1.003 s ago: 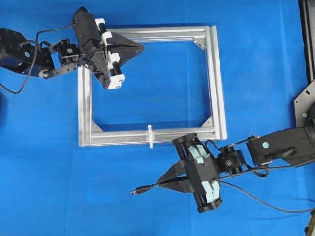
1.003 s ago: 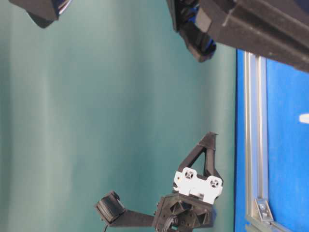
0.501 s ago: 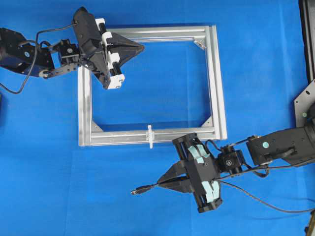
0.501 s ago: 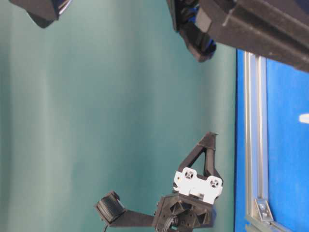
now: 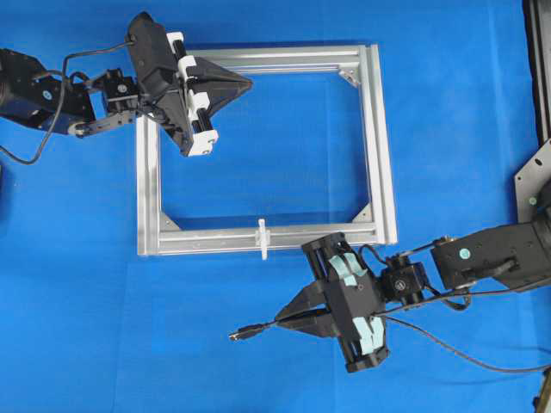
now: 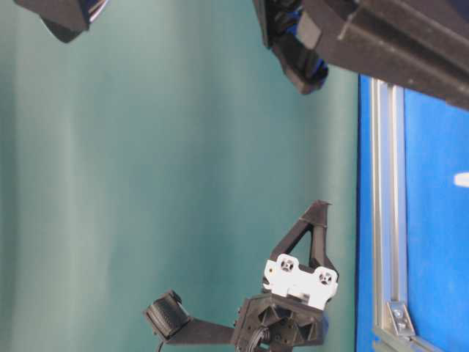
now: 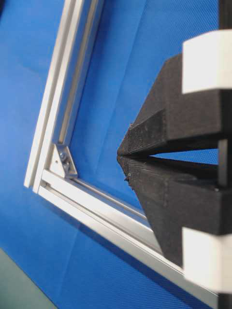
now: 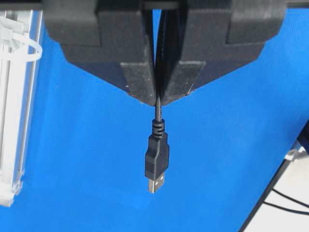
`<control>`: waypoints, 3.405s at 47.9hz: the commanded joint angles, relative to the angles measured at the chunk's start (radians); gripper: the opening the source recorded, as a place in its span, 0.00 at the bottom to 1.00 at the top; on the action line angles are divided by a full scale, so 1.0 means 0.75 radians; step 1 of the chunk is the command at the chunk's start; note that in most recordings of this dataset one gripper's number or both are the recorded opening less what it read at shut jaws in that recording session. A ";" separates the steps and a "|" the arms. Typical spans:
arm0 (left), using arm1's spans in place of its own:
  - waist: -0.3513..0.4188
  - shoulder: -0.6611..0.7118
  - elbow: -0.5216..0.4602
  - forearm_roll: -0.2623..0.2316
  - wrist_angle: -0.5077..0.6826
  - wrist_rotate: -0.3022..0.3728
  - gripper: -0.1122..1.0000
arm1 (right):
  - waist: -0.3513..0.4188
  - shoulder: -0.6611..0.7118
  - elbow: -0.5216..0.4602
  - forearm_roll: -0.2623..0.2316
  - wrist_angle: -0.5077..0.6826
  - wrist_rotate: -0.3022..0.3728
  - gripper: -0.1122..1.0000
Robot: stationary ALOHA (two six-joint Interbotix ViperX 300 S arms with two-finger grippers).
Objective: Insert the wire through the string loop located in the center.
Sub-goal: 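Lift the cable with the right gripper toward the white zip-tie loop, then push the USB plug leftward through the white zip-tie loop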
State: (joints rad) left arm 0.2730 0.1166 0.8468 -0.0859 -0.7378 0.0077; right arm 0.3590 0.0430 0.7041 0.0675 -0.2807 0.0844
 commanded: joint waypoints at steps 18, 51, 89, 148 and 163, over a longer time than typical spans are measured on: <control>0.000 -0.045 -0.014 0.004 -0.006 0.000 0.10 | 0.006 -0.037 -0.016 -0.002 0.000 0.000 0.08; 0.000 -0.045 -0.014 0.004 -0.006 -0.006 0.10 | 0.006 -0.292 0.323 0.008 0.006 0.012 0.08; -0.008 -0.047 -0.018 0.004 -0.006 -0.008 0.10 | -0.250 -0.196 0.350 0.006 -0.078 0.006 0.08; -0.010 -0.063 -0.010 0.004 -0.006 -0.006 0.10 | -0.305 -0.168 0.356 0.006 -0.110 0.006 0.08; -0.012 -0.063 -0.010 0.004 -0.006 -0.006 0.10 | -0.307 -0.168 0.356 0.006 -0.110 0.006 0.08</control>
State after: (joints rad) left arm 0.2669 0.0982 0.8468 -0.0844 -0.7378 0.0015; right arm 0.1304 -0.0752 0.9771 0.0706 -0.3543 0.0874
